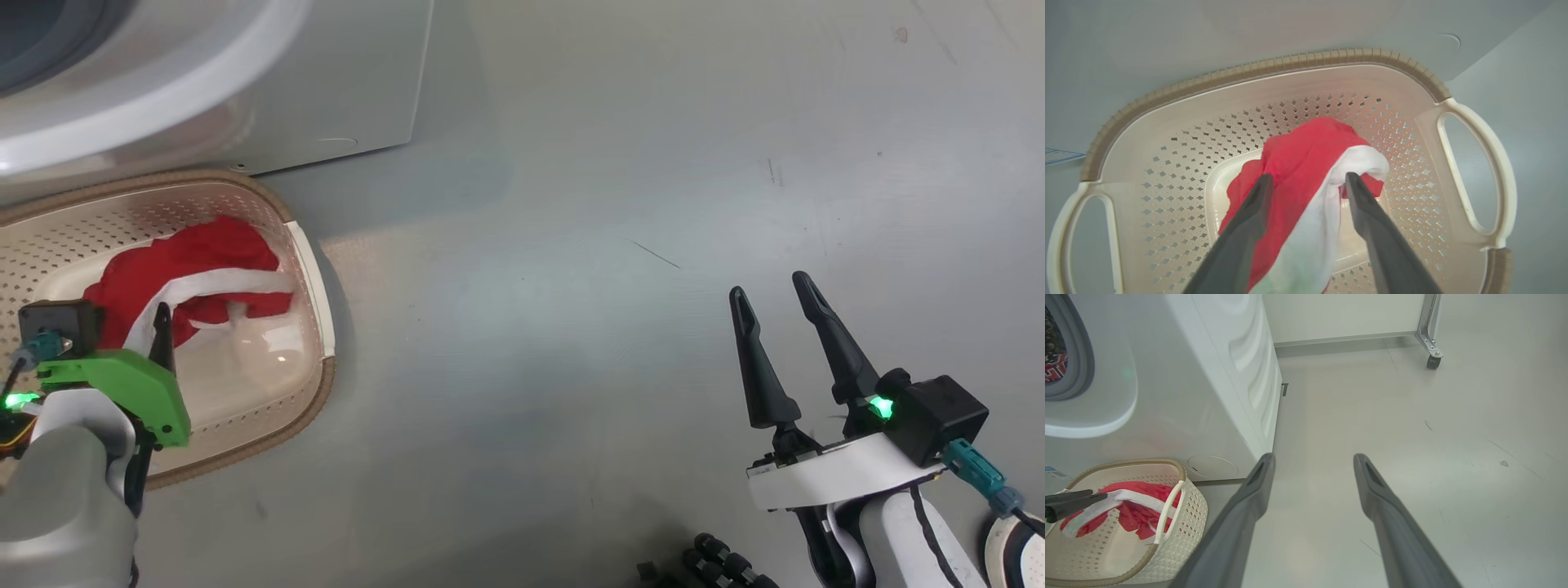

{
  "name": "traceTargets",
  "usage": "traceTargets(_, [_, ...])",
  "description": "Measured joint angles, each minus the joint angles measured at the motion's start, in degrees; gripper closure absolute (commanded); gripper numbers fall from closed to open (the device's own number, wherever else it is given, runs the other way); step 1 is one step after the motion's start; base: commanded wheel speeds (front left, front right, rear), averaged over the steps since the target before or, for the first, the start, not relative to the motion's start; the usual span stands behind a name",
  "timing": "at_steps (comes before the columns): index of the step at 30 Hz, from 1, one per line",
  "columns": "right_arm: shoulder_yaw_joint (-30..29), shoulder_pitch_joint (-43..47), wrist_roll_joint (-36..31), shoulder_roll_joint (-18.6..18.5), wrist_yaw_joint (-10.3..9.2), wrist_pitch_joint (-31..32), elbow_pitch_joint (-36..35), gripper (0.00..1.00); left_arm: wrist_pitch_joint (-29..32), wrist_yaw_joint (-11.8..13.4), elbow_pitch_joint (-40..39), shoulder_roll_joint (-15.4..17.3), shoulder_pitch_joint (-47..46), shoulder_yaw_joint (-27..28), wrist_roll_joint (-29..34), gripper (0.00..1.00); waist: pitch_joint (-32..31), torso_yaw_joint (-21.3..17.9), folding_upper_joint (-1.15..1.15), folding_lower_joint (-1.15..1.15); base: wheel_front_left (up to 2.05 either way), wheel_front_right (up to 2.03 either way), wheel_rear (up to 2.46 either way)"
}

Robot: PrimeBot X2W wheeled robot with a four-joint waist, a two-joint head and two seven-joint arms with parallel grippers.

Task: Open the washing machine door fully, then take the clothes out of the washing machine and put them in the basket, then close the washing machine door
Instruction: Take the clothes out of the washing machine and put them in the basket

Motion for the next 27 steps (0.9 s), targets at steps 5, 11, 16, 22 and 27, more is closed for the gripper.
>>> traceTargets(5, [-0.6, -0.4, 0.0, 0.0, -0.35, 0.0, 0.0, 0.00, -0.7, 0.0, 1.8, -1.1, -0.4, -0.5, 0.0, 0.00, -0.7, 0.8, 0.00, 0.00, 0.00, 0.00, 0.00])
traceTargets(11, [-1.0, -1.0, 0.0, 0.0, -0.34, 0.0, 0.0, 0.00, -2.2, -0.1, 2.6, -1.7, -0.8, -0.5, 0.0, 0.00, -1.8, 1.8, 0.00, 0.00, 0.00, 0.00, 0.00])
traceTargets(16, [-1.9, -1.7, 0.0, 0.0, -0.33, 0.0, 0.2, 0.00, -3.9, -0.6, 2.5, -3.4, -1.2, -0.7, -0.1, 0.00, -3.5, 2.9, 0.00, 0.00, 0.00, 0.00, 0.00])
traceTargets(22, [-2.5, -2.1, 0.0, 0.0, -0.21, 0.0, 1.2, 0.00, -4.7, -1.1, 2.1, -4.6, -1.3, -1.9, 0.0, 0.00, -6.2, 4.6, 0.00, 0.00, 0.00, 0.00, 0.00])
traceTargets(27, [-3.4, -2.2, 0.0, -0.2, -0.07, 0.0, 2.4, 0.00, -5.4, -1.2, 0.1, -6.4, -1.2, -2.2, 0.0, 0.00, -9.2, 6.4, 0.00, 0.00, 0.00, 0.00, 0.00])
